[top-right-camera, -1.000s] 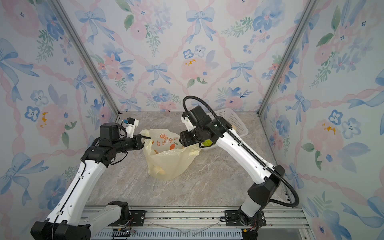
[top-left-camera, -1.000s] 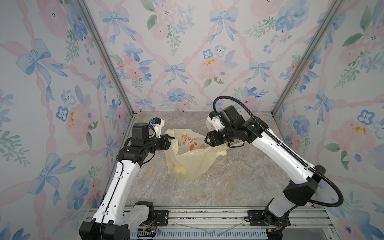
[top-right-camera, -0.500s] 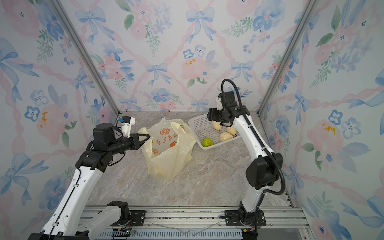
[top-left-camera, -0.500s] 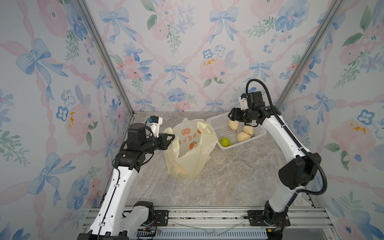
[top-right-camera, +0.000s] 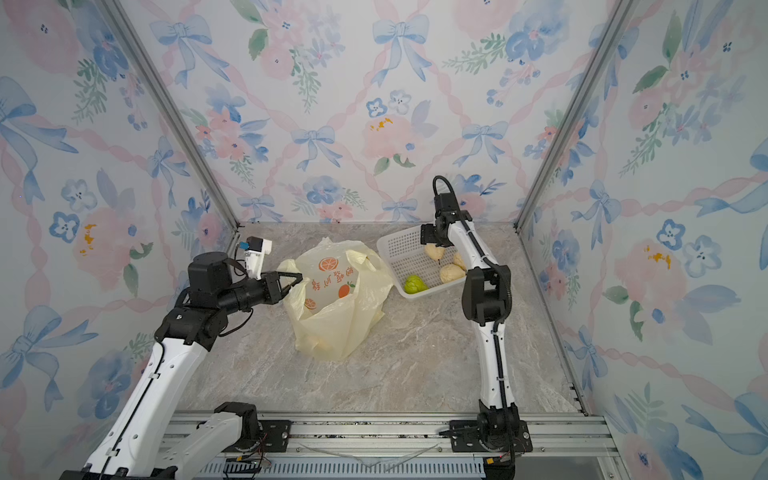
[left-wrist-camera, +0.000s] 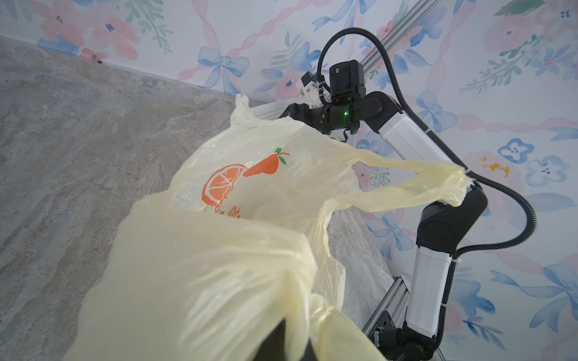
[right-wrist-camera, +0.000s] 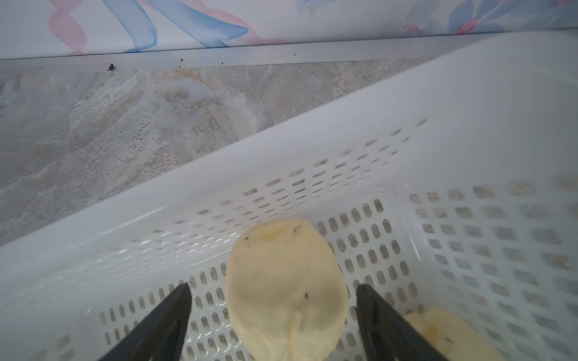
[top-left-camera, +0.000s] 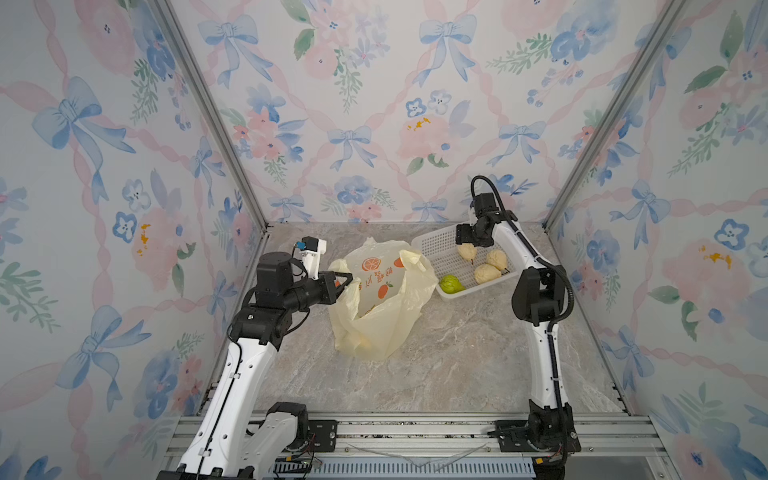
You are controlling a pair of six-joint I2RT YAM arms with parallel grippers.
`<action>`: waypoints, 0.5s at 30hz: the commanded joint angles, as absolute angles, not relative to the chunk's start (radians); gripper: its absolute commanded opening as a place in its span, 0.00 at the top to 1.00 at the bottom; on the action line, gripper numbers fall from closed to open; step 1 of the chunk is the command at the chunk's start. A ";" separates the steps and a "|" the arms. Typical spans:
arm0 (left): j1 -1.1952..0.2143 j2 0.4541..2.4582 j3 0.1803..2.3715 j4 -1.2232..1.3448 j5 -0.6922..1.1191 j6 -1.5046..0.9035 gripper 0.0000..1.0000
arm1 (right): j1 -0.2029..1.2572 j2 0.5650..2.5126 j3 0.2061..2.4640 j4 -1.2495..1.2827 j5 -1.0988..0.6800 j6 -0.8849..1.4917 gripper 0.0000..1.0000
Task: Place the pears into plastic bags & tie knots
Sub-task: Pick up the pear from the basket.
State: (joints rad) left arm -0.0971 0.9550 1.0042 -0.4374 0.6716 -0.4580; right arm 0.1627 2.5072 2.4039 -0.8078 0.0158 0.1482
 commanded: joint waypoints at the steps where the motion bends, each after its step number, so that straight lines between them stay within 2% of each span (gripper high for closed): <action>1: -0.095 0.934 0.998 -0.409 0.692 -0.477 1.00 | 0.151 2.567 2.468 -0.870 -0.032 0.145 0.18; 8: -0.095 0.926 1.001 -0.403 0.682 -0.482 1.00 | 0.150 2.538 2.388 -0.859 -0.058 0.153 0.14; 12: -0.095 0.925 1.002 -0.402 0.688 -0.481 1.00 | 0.146 2.548 2.376 -0.862 -0.065 0.158 0.18; 15: -0.095 0.920 1.004 -0.402 0.690 -0.482 1.00 | 0.145 2.541 2.387 -0.871 -0.068 0.173 0.36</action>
